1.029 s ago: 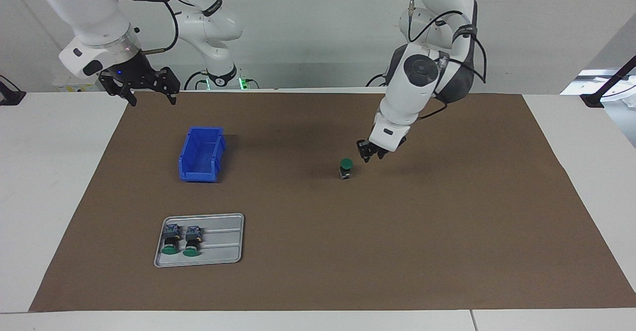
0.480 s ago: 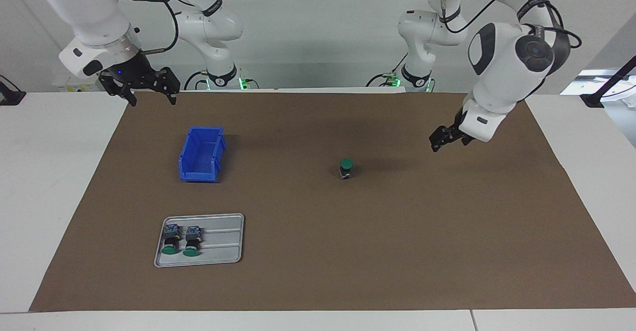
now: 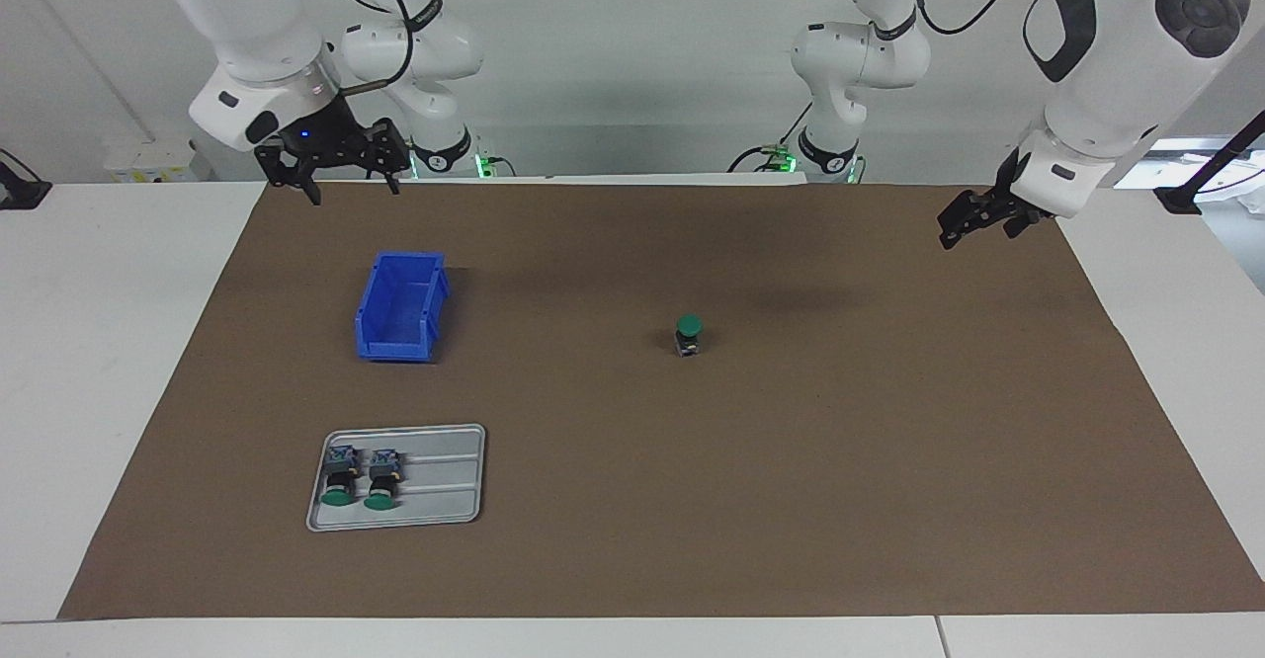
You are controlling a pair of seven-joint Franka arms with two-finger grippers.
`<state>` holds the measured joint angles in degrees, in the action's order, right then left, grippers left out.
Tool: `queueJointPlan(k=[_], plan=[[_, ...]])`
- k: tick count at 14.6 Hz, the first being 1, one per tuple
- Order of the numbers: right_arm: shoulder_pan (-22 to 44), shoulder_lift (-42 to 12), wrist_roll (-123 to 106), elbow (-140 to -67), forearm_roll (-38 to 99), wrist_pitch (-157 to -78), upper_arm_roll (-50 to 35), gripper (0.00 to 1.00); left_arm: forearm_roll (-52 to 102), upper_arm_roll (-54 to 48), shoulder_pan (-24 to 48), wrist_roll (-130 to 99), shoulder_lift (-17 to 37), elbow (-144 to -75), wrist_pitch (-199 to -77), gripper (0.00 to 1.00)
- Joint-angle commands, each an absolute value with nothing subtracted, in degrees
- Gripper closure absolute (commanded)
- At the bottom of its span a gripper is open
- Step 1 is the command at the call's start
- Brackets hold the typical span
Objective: Place and press button with both arms
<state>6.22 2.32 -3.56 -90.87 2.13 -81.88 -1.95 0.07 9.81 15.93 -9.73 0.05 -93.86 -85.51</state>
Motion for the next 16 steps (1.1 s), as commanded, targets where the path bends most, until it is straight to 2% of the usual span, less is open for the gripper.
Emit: queueJointPlan(k=[1,5,9,12,16], plan=[[11.2,2.5,0.1,-92.3,6.3,-88.1,-2.5,0.01,-0.9,10.1,15.9,-8.5,-0.3,-92.2,-82.0,0.01],[24.6,-5.2,17.4,-88.7,6.8,-96.2,-2.5,0.01,-0.9,10.0,15.9,-8.7,-1.1,-92.8,-81.8,0.0],[37.3,-24.3,34.6,-72.7,4.7,-101.8,-2.5,0.01,-0.8,9.9,15.9,-9.3,-1.1,-92.5,-82.5,0.0],[41.7,-27.7,35.7,-74.0,0.2,-110.6,-2.5,0.01,-0.8,10.0,15.2,-8.6,-1.1,-92.4,-83.8,0.0],[41.2,-29.6,31.4,-82.2,-4.4,-123.4,-2.6,0.01,-0.9,10.0,13.9,-8.3,-1.1,-92.4,-83.8,0.0]])
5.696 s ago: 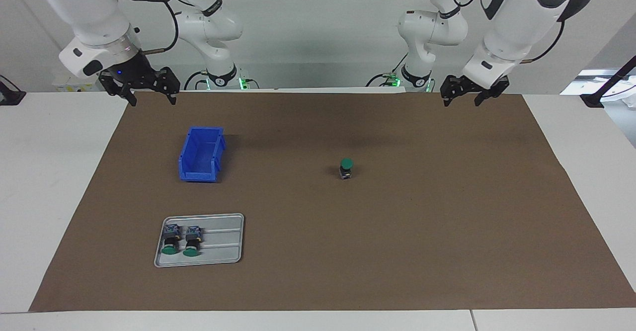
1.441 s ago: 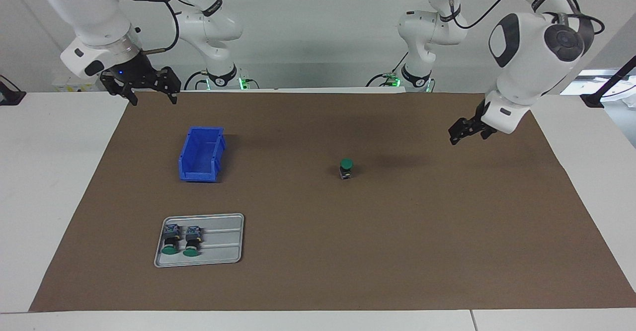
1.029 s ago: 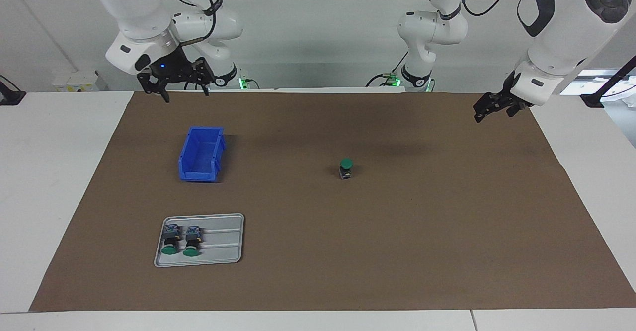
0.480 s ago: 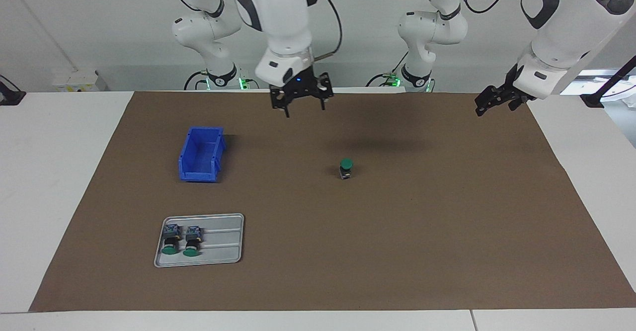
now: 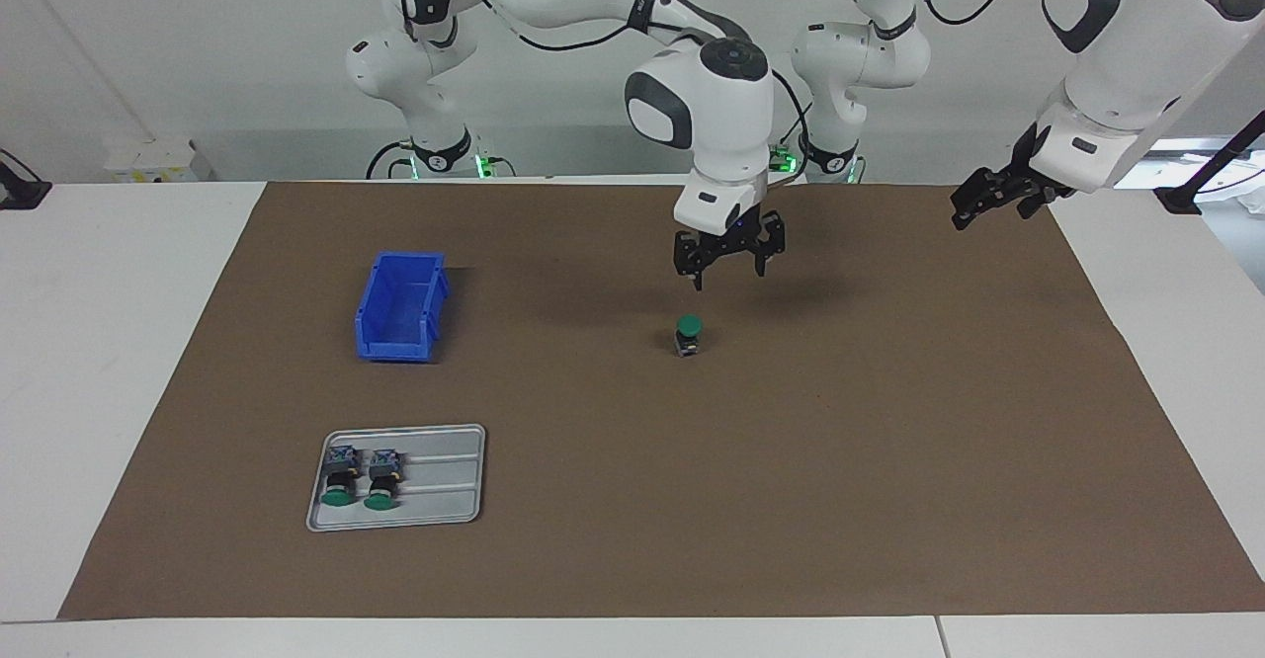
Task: Place and press button with both arms
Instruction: 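Grasp the green button with the right gripper, then carry the button to the blue bin and lower it inside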
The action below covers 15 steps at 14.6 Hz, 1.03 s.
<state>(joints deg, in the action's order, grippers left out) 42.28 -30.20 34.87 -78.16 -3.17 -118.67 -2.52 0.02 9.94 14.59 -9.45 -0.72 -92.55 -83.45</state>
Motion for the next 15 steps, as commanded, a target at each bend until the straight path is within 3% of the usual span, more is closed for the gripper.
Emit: queueJointPlan(k=[1,5,9,11,12,15], plan=[[41.1,-29.8,29.0,-83.9,-4.5,-124.6,-2.6,0.01,-0.9,10.0,14.0,-8.3,-1.1,-92.3,-83.9,0.0],[40.6,-29.6,25.4,-90.0,-4.5,-127.9,-2.6,0.01,-0.9,9.8,13.7,-8.3,-1.2,-92.3,-83.8,0.0],[40.1,-28.6,25.0,-94.7,-4.6,-131.7,-2.6,0.01,-0.9,-0.2,2.7,-7.6,-1.2,-92.3,-83.7,0.0],[39.8,-28.1,25.0,-97.3,-4.6,-134.9,-2.6,0.02,-0.9,-1.1,1.8,-7.4,-1.3,-92.5,-83.6,0.0],[39.9,-27.8,25.0,-98.3,-4.6,-135.9,-2.6,0.08,-0.9,-1.1,2.0,-7.3,-1.4,-92.5,-83.4,0.0],[39.9,-27.7,24.9,-98.2,-4.3,-135.4,-2.6,0.37,-0.9,-1.3,2.0,-7.4,-1.6,-92.6,-83.1,0.0]])
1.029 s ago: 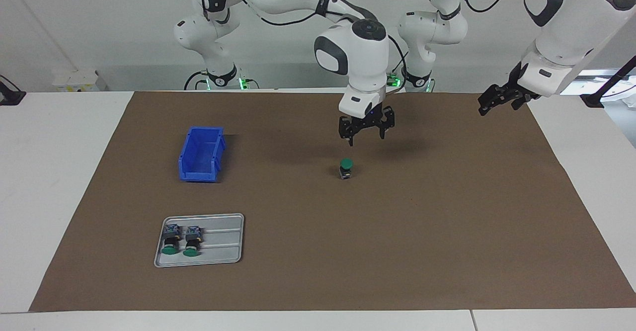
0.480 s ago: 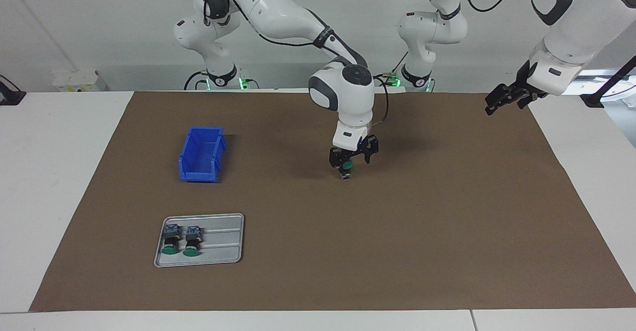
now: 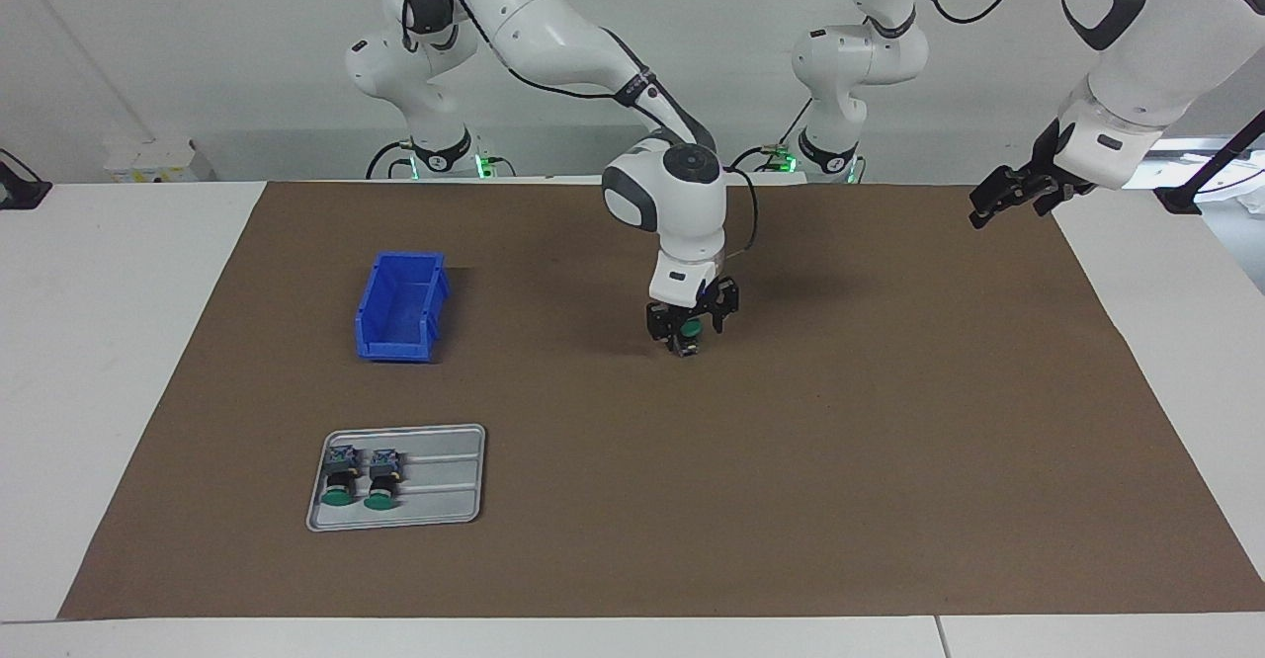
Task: Place and press button with both arms
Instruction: 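Carry the button to the blue bin and lower it inside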
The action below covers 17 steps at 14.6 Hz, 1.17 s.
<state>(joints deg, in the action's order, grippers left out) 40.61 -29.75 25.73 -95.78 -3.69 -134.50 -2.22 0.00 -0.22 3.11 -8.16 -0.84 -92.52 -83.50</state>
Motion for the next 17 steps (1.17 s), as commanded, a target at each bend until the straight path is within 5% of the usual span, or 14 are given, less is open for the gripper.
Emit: queueJointPlan(k=[1,3,5,8,14,17], plan=[[39.9,-27.7,24.9,-98.2,-4.0,-135.3,-2.7,0.48,-0.9,-1.4,2.0,-7.4,-1.7,-92.8,-83.1,0.0],[40.0,-27.6,24.9,-98.0,-3.9,-134.0,-2.7,0.8,-0.9,-1.4,2.0,-7.1,-1.6,-92.7,-83.3,0.0],[39.6,-27.6,24.4,-93.7,-4.4,-127.3,-2.5,1.0,-0.9,-1.4,2.0,-6.9,-1.6,-92.7,-83.5,0.0],[35.8,-22.6,23.2,-91.0,-4.4,-118.5,-2.4,1.0,-0.9,-1.2,1.4,-2.9,-1.7,-92.8,-83.5,0.0],[17.7,7.7,1.6,-120.2,-0.1,-115.0,-2.4,1.0,-0.9,-1.0,1.4,-2.4,-1.7,-92.7,-83.5,0.0],[8.4,11.9,-7.0,-126.6,2.4,-115.1,-2.0,1.0,-0.9,-1.0,1.8,-2.5,-1.7,-92.8,-83.9,0.0]])
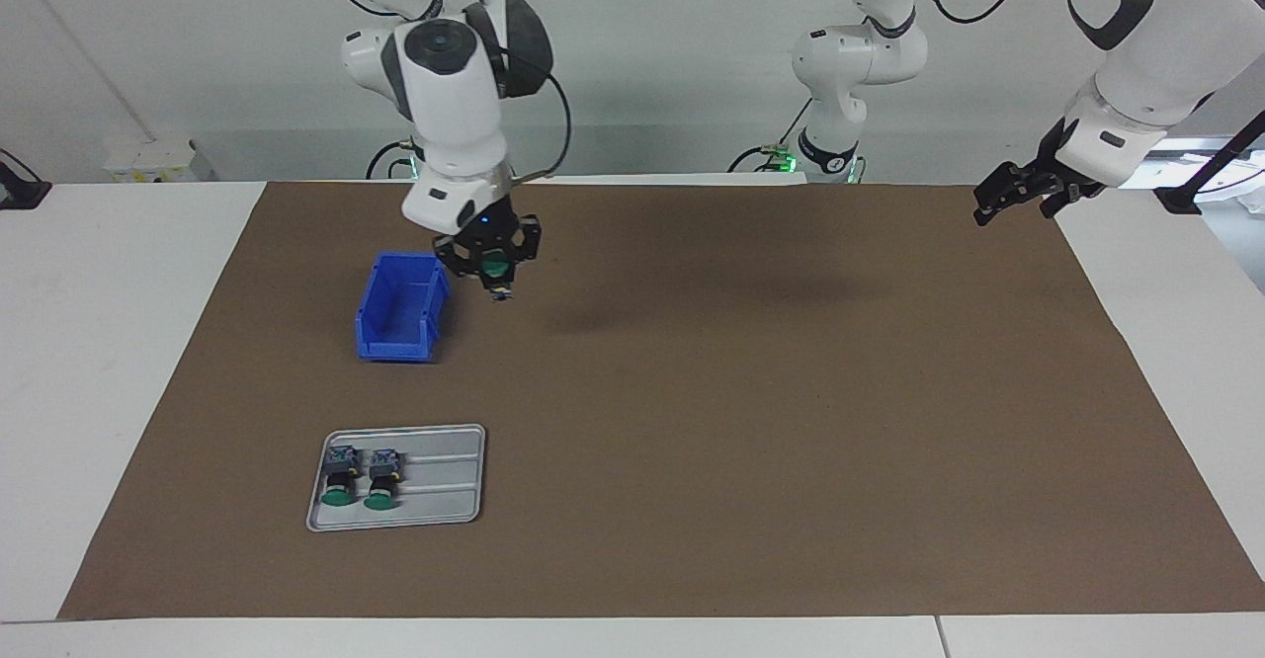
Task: Place and press button with both arms
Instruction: 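Carry the button to the blue bin and lower it inside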
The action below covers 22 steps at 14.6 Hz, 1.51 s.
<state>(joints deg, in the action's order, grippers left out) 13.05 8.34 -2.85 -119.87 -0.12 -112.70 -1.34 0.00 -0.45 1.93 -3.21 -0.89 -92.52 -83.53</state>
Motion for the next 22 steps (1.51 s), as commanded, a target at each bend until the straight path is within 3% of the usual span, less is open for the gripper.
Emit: queueJointPlan(k=[1,5,18,19,22], plan=[[7.0,11.9,-7.0,-127.9,2.6,-115.4,-2.0,1.0,-0.9,-1.1,2.0,-2.5,-1.7,-92.8,-83.9,0.0],[3.7,9.2,-5.6,-132.3,2.6,-122.3,-1.9,1.0,-0.9,-1.3,1.8,-3.6,-1.7,-92.6,-83.8,0.0],[-1.2,6.9,-11.5,-134.0,2.6,-123.9,-2.0,0.98,-1.0,-1.0,1.8,-5.1,-2.6,-92.6,-83.1,0.0],[-1.1,6.9,-11.1,-134.1,2.6,-124.1,-2.0,0.95,-1.0,-1.1,1.8,-5.1,-2.6,-92.7,-83.1,0.0],[-1.3,5.2,-10.9,-134.1,2.6,-124.8,-2.0,0.55,-1.0,-1.1,1.9,-5.2,-2.9,-92.9,-83.1,0.0]])
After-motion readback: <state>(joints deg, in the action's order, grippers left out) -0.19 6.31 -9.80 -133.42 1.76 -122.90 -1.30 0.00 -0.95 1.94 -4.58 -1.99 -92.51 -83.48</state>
